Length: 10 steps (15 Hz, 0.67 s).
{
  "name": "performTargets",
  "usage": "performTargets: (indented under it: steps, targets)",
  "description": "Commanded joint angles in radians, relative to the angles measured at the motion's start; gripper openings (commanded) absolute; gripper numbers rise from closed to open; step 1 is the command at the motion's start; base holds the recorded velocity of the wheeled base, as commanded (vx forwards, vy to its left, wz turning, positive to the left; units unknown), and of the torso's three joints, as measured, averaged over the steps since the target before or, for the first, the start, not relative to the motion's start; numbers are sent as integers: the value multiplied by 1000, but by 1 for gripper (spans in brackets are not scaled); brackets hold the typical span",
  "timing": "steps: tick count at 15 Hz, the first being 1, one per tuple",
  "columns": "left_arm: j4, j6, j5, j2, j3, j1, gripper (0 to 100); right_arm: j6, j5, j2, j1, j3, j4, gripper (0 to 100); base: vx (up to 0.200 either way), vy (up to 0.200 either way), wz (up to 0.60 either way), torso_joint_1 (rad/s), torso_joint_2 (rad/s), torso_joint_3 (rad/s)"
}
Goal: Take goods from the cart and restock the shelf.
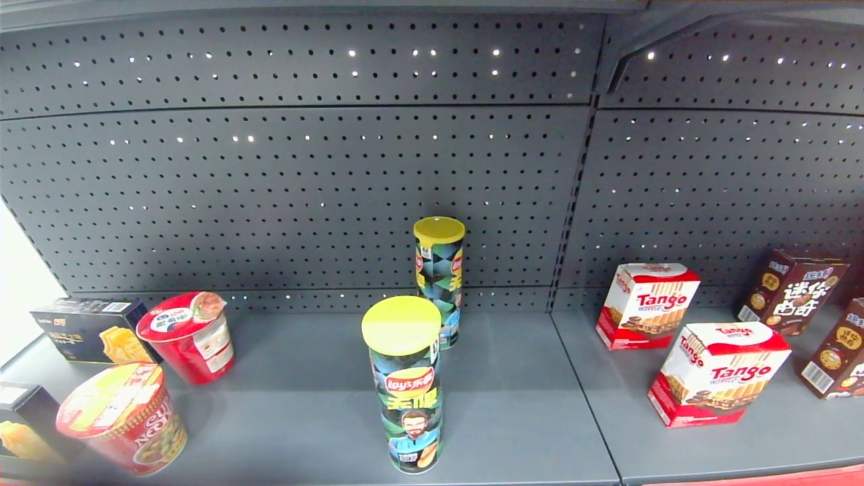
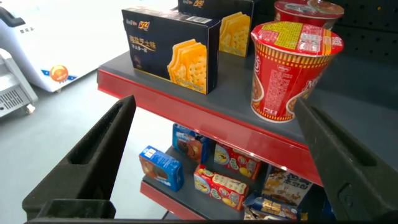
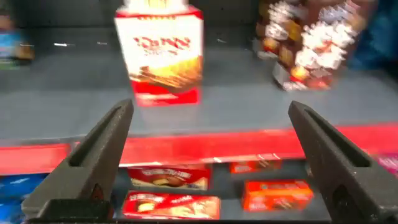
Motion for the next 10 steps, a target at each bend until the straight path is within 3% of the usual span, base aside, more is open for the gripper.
performTargets:
  steps: [1,10]
  targets:
    - [0,-1,1,0,0,1,100,-2,-23,-51,15,34,-11,100,0,0,0,0,0,0]
    - [0,-1,1,0,0,1,100,-32,-21,-54,16,25,8,100,0,0,0,0,0,0]
